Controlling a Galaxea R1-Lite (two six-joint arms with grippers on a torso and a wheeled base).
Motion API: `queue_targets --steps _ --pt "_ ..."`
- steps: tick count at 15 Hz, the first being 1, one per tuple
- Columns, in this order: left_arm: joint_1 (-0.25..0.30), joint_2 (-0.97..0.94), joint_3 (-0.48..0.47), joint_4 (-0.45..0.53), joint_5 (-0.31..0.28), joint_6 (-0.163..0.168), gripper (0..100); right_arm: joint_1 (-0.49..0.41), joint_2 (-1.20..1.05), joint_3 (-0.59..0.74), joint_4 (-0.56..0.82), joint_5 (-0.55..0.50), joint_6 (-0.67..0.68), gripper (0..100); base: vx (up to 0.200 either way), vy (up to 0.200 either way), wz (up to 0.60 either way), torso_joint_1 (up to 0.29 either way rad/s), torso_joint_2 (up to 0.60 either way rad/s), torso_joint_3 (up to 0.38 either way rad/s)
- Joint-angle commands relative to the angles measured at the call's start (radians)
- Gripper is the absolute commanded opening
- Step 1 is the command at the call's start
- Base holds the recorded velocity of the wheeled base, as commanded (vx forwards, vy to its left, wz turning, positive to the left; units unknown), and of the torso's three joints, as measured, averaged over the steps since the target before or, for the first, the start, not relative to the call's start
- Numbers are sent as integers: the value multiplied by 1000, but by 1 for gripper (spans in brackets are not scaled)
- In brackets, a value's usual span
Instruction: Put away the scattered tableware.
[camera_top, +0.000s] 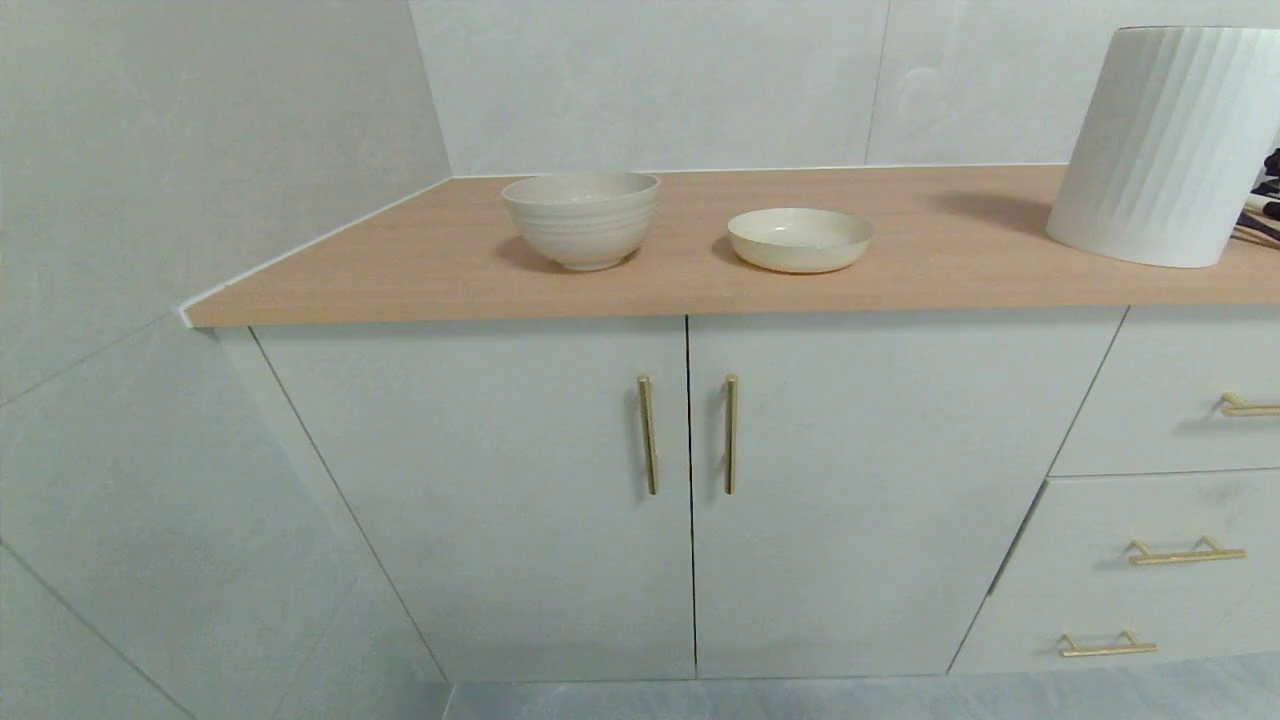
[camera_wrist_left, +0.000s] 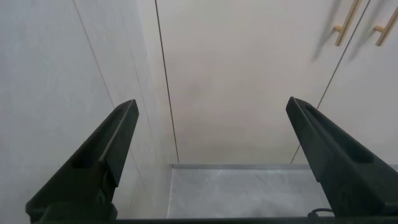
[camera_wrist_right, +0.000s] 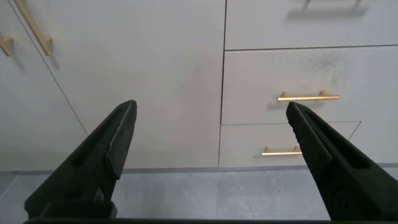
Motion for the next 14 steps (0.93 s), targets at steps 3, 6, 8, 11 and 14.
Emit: queue_targets --steps 3,6,8,11,14 --pt "0 0 0 -1 0 0 100 1 0 0 1 1 -3 100 0 0 0 0 0 0" --pt "0 0 0 -1 0 0 100 1 0 0 -1 3 -7 100 0 0 0 0 0 0" --pt "0 0 0 -1 0 0 100 4 21 -26 -4 15 -36 100 0 0 0 0 0 0" --pt "0 0 0 -1 0 0 100 74 299 -319 -1 130 105 100 0 0 0 0 0 0" --pt "0 0 0 -1 0 0 100 136 738 -419 -7 331 79 100 0 0 0 0 0 0"
